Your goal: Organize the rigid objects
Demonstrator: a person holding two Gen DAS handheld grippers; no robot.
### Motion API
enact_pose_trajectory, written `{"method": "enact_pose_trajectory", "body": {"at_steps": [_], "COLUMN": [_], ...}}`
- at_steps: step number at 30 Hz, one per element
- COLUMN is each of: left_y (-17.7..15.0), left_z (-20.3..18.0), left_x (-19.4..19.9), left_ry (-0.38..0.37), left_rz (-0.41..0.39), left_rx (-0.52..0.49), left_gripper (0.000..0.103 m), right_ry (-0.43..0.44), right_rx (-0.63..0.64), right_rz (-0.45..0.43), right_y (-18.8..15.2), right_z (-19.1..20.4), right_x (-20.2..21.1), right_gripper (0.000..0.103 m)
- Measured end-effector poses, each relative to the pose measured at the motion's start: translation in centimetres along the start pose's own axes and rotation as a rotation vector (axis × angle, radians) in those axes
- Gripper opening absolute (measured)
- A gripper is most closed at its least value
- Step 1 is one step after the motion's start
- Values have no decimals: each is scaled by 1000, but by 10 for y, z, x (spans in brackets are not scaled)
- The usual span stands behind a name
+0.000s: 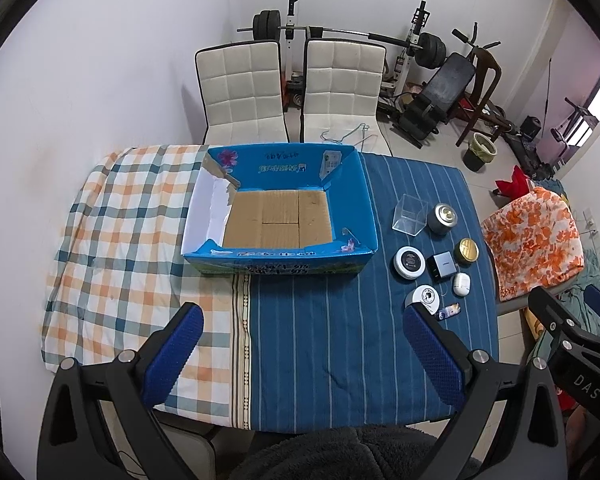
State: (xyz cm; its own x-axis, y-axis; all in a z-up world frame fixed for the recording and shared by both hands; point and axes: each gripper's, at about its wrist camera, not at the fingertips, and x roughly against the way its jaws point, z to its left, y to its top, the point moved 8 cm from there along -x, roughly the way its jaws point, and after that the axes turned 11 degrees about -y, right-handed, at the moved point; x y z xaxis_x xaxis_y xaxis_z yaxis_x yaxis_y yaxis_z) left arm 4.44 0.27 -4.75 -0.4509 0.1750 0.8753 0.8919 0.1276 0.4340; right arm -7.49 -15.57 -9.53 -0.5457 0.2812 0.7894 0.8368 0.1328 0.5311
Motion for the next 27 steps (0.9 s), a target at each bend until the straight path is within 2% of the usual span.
{"method": "enact_pose_trajectory", "body": {"at_steps": [27], "left_y": [-1], "left_z": [-1], "left_x": [2], "left_ry": [-1], "left_rz": [-10], "left_rx": [-4], "left_gripper": [102], "right_ry": [8], "right_rx": [-3], "right_rz": [-46], "right_y": [12], "right_z": [2], "right_x": [8], "right_gripper": [103]}}
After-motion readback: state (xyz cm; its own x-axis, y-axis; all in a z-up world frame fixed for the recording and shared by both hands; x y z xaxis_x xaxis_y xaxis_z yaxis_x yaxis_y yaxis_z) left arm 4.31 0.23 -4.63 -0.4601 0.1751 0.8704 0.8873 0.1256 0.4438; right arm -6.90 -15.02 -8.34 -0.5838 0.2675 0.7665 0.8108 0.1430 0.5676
